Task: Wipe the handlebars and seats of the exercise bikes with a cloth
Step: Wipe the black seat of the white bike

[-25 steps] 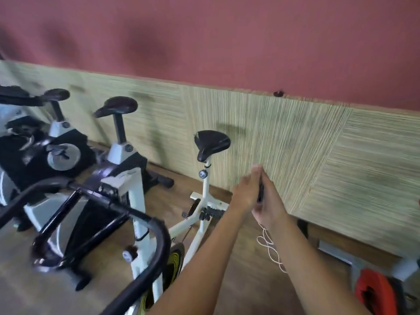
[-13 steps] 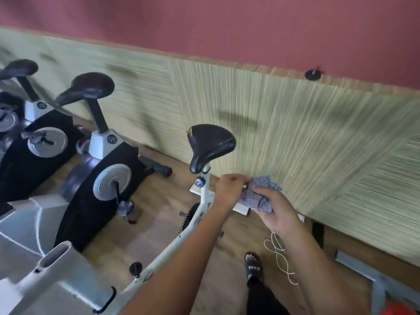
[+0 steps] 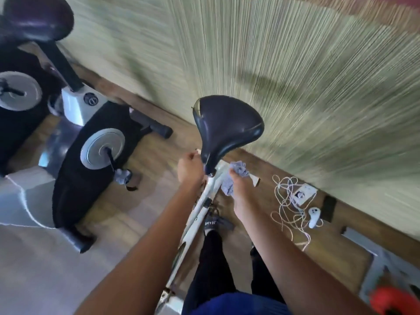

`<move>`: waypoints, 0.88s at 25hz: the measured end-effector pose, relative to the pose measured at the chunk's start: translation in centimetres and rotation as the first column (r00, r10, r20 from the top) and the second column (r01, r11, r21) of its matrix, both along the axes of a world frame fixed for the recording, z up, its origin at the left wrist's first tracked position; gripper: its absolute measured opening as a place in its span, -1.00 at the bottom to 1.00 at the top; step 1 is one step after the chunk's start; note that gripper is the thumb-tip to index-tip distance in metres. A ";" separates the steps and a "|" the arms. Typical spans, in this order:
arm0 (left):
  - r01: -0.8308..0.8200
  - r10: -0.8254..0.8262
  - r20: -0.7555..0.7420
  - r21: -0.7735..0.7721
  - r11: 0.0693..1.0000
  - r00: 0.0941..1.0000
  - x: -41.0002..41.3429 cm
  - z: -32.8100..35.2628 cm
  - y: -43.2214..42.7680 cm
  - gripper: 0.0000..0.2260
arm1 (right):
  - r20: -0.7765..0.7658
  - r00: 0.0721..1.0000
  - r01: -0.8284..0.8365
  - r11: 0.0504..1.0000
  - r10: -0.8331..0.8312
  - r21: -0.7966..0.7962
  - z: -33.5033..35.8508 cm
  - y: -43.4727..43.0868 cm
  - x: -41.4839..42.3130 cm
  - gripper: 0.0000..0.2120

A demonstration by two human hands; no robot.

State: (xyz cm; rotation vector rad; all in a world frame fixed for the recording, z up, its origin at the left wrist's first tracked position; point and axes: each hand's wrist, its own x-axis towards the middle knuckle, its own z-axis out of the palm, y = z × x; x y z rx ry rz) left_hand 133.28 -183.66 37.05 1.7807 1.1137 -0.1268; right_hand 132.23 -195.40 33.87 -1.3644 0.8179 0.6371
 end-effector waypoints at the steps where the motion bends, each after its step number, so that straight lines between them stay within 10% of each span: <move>1: 0.046 -0.048 -0.041 -0.047 0.998 0.998 1.2 -0.9 1.0 -0.74 | -0.001 1.000 0.021 0.999 -0.021 -0.030 -0.3 1.7 0.4 -0.91; 10: 0.205 -0.266 -0.151 -0.330 0.921 0.952 4.9 -5.2 2.9 -0.69 | 0.281 0.937 0.264 0.948 -0.208 -0.177 -3.4 9.1 5.3 -0.53; 15: 0.193 -0.262 -0.159 -0.355 0.915 0.952 6.1 -5.4 4.2 -0.80 | 0.435 0.892 0.018 0.952 0.123 -0.305 -4.4 10.2 0.3 -0.34; 22: 0.199 -0.255 -0.088 -0.407 0.892 0.963 5.3 -5.6 4.4 -0.80 | 0.592 0.804 0.262 0.860 0.057 -0.438 -8.4 7.0 7.1 -0.33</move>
